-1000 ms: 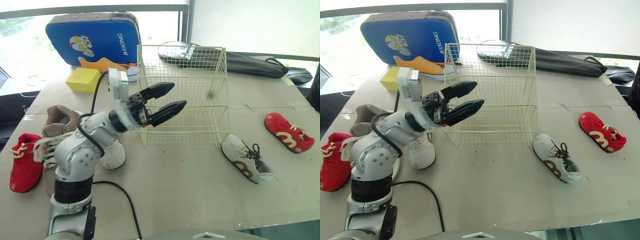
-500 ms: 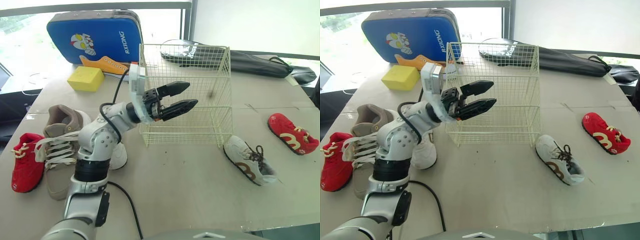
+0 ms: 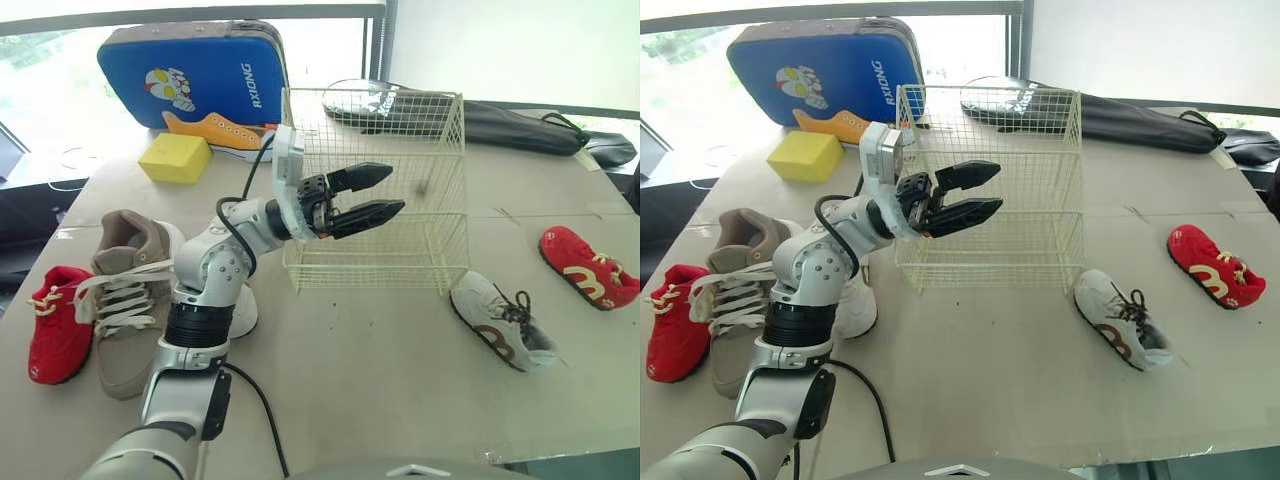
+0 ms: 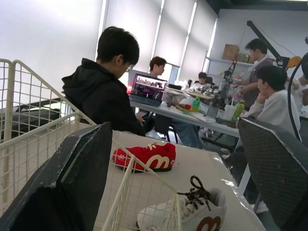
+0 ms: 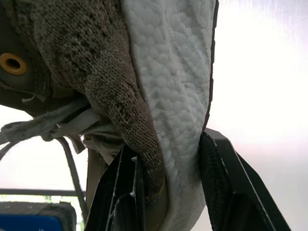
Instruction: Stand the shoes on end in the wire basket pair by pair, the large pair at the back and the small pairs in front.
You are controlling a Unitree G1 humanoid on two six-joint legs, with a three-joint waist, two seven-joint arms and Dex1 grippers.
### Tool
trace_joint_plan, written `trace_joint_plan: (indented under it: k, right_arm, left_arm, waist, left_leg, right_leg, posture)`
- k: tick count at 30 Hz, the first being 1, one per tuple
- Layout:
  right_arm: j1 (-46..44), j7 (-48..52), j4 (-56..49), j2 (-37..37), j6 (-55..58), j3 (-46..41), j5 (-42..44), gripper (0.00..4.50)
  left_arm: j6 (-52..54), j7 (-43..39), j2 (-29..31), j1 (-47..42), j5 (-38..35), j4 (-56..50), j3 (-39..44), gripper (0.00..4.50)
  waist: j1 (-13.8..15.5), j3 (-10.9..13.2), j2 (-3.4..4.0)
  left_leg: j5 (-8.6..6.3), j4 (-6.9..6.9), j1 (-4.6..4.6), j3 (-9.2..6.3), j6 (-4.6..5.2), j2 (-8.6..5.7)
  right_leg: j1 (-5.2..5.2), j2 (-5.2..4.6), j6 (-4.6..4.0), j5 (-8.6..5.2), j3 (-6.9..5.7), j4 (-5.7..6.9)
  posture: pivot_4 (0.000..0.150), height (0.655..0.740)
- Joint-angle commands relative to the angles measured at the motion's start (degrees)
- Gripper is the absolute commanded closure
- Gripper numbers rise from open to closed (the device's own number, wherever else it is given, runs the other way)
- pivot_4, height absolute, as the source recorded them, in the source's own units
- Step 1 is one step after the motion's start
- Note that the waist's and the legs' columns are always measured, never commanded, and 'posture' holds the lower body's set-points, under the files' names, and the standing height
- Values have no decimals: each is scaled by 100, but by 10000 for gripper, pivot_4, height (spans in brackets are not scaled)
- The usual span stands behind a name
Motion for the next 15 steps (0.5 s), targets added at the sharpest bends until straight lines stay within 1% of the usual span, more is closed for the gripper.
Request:
trace_joint_plan:
  k: [1, 2, 3, 6, 8, 11, 15]
  right_arm:
    - [-460, -270, -717, 497, 545, 80, 117, 37063]
    - [-456, -167, -984, 747, 727, 182, -17, 37063]
    - [-448, -112, -1212, 1006, 849, 298, -75, 37063]
    - [-502, 153, -1761, 1753, 769, 804, -283, 37063]
    - [-543, 406, -1941, 2143, 676, 1288, -723, 37064]
    - [-722, 965, -2008, 2556, 438, 2230, -1786, 37064]
    - [-1584, 1432, -1840, 3139, 104, 3404, -2833, 37064]
  left_arm:
    - [-65, -52, -63, -75, 25, -71, 47, 0]
    - [-74, -63, -72, -84, 43, -54, 42, 0]
    - [-75, -72, -79, -88, 55, -49, 45, 0]
    - [-69, -77, -77, -76, 94, -82, 68, 0]
    - [-50, -46, -58, -51, 100, -136, 96, 0]
    - [7, 73, 4, 43, 67, -322, 168, 0]
    - [61, 240, 72, 202, 25, -575, 233, 0]
  waist:
    - [9, -5, -5]
    - [10, -9, -11]
    - [8, -22, -31]
    - [3, -19, -32]
    - [1, -12, -18]
    - [7, -12, -18]
    - [-50, -11, -17]
  left_leg:
    - [0, 0, 0, -5, 0, 3]
    - [0, 1, 1, -8, -1, 5]
    - [0, 3, 2, -7, 0, 5]
    - [0, 14, 13, -2, 4, 4]
    - [3, 28, 29, 1, 12, 1]
    - [6, 30, 33, 2, 18, -5]
    - [8, 21, 37, -2, 14, -6]
  right_leg:
    - [0, 6, 0, 0, -13, 4]
    - [0, 11, 1, 0, -25, 5]
    - [1, 21, 1, 0, -31, 13]
    - [11, 25, 3, 0, -35, 20]
    - [11, 25, 5, 1, -35, 21]
    - [11, 27, 6, 1, -29, 27]
    - [9, 32, 7, 2, -28, 29]
  posture:
    - [1500, 7400]
    - [1500, 7400]
    - [1500, 7400]
    - [1500, 7400]
    - [1500, 7400]
    - [1500, 7400]
    - [1500, 7400]
